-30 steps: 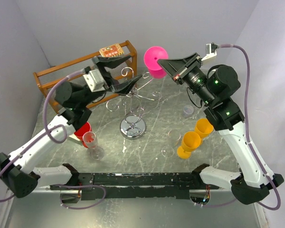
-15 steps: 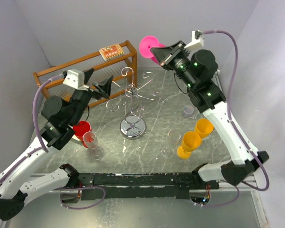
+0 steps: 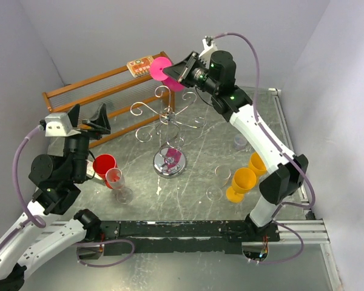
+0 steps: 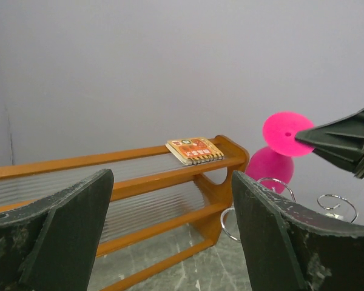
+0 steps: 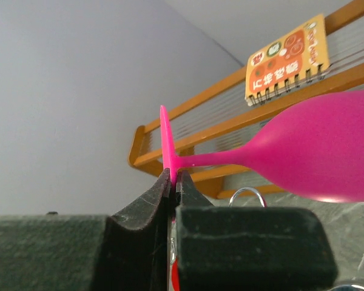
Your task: Place the wine glass upside down on the wine glass rack
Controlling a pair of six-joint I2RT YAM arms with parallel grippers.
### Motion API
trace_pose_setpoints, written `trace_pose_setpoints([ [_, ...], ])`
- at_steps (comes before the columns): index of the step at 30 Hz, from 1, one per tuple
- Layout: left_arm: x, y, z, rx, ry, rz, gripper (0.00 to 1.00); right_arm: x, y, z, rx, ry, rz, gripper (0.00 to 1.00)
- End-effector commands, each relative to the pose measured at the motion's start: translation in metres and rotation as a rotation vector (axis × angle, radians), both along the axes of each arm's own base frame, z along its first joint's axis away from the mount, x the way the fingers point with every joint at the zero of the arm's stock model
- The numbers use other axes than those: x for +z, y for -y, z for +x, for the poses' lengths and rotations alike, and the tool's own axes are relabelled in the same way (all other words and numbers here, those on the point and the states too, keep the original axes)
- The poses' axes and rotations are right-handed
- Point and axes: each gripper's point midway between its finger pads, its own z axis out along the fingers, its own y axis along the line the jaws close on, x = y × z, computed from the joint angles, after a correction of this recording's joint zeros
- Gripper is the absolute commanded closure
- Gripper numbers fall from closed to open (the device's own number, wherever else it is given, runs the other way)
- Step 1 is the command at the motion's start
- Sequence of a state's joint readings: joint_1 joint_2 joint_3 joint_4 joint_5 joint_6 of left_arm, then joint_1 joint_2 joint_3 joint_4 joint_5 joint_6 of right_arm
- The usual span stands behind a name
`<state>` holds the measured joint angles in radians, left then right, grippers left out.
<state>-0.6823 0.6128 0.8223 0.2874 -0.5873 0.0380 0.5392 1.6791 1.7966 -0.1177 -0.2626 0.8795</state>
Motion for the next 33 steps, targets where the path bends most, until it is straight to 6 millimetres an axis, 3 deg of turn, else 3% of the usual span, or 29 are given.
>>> trace_pose_setpoints([
  [1, -0.001, -0.004, 0.001, 0.024, 0.003, -0.005, 0.11, 0.022, -0.023, -0.018, 0.126, 0.019, 0.051, 1.00],
  [13, 0.007, 0.006, 0.001, -0.021, 0.012, -0.001, 0.12, -0.002, -0.054, -0.026, 0.199, -0.069, -0.017, 1.00],
  [18, 0.005, 0.004, 0.000, -0.021, 0.011, -0.013, 0.12, -0.017, -0.061, -0.032, 0.221, -0.097, -0.040, 1.00],
  [33, 0.004, 0.008, 0.001, -0.036, 0.007, -0.025, 0.13, -0.033, -0.075, -0.040, 0.273, -0.148, -0.050, 1.00],
])
